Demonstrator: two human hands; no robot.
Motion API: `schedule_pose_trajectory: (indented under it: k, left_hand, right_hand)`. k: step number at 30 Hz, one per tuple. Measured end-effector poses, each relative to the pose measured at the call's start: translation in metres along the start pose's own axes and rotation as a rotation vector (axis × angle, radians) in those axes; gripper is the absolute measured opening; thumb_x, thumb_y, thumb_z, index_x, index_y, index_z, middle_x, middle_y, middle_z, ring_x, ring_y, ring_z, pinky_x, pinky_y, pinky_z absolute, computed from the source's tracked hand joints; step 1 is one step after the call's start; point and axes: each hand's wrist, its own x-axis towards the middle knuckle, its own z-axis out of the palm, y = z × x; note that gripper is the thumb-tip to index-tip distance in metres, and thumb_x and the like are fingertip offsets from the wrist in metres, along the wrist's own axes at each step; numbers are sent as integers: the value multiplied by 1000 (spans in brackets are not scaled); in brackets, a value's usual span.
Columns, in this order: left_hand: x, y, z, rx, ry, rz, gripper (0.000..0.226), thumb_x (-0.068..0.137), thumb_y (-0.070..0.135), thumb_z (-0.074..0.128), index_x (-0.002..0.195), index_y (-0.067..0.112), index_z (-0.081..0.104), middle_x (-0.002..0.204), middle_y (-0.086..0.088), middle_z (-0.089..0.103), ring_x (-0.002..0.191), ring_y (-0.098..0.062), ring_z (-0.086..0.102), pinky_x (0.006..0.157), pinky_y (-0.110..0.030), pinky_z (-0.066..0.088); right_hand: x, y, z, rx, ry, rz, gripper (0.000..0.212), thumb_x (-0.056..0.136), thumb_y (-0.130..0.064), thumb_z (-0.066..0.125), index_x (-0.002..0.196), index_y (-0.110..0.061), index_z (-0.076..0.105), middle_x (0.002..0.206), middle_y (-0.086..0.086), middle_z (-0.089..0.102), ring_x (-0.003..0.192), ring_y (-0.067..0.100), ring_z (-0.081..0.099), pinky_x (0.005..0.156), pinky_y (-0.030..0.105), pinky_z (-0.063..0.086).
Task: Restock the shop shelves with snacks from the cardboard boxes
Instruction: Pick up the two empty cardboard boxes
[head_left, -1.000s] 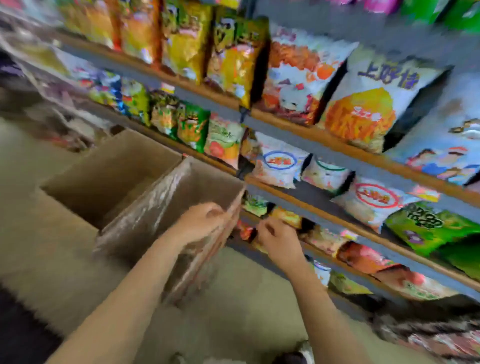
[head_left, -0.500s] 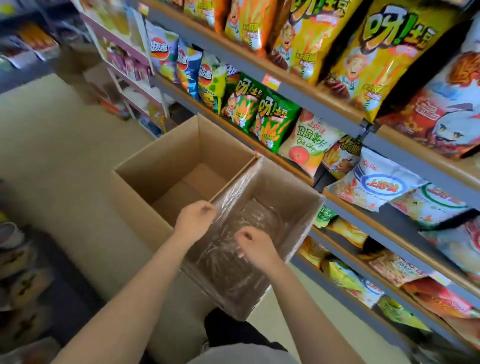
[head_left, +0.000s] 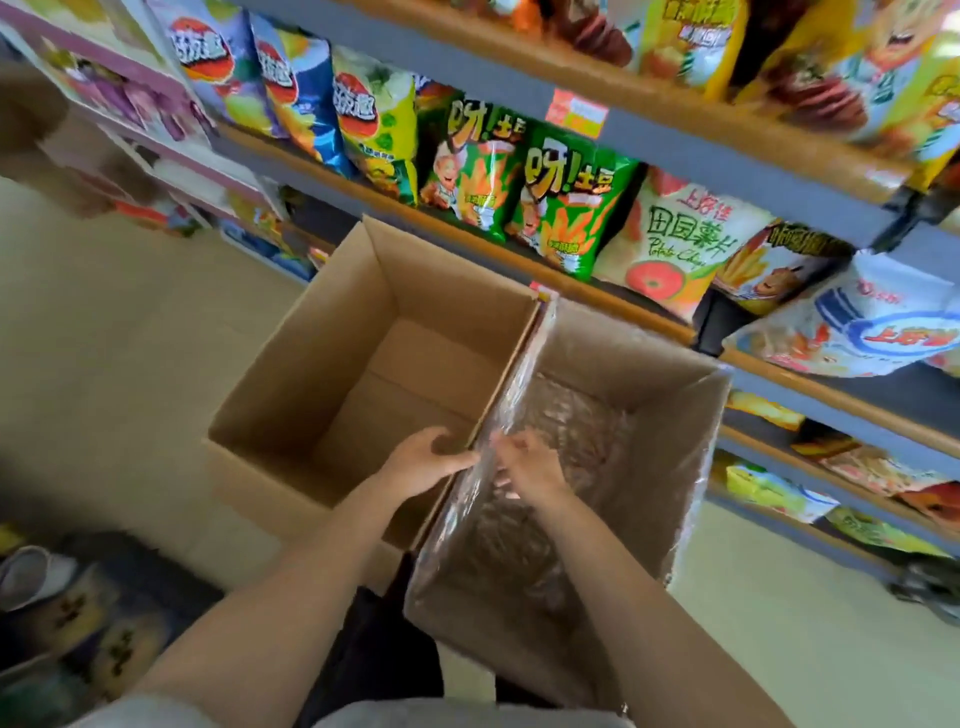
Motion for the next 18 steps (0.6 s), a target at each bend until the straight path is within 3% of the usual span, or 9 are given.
schedule_pose_trajectory:
  k: [3,6,8,11,15,18]
  left_hand:
    - [23,-7,-8,90,-124,55,74,66,79,68,115,25,65,116,3,69,100,-14,63,85,-31,51]
    - [27,-5,-22,192,-204,140,60,80,71,63,121,27,62,124,6,65,105,-17,63,80,-29,48]
    - [27,0,-30,249,-210,181,60,86,64,61,132,26,56,132,6,61,115,-19,60,91,-32,49]
    - [30,-4,-35,251,-235,193,74,83,68,59,142,25,48,142,2,56,124,-20,56,102,-39,47]
    - [31,-8,-40,239,-241,205,72,92,58,59,150,20,38,150,-1,47,133,-21,49,96,-27,39]
    - [36,-12,-44,213,-212,229,74,94,54,56,155,23,28,157,-1,38,135,-24,48,105,-35,44]
  right_hand:
    - [16,8,22,8,68,66,76,65,-87,56,94,-16,59,80,5,67,71,26,66,68,41,56]
    - [6,-5,44,25,89,124,59,84,-68,61,109,-15,55,92,5,65,79,22,63,65,34,51]
    - [1,-12,55,59,158,149,54,92,-58,57,119,-11,55,103,6,64,89,23,63,76,35,52]
    - [-5,-16,65,117,201,238,60,95,-60,50,129,-10,51,111,7,62,103,29,63,90,39,51]
    - [-8,-16,66,70,263,273,58,97,-59,47,125,-9,55,107,8,67,94,26,65,78,34,50]
    - [-7,-15,69,-4,287,239,50,100,-50,49,124,-7,56,114,13,68,101,30,65,81,33,49]
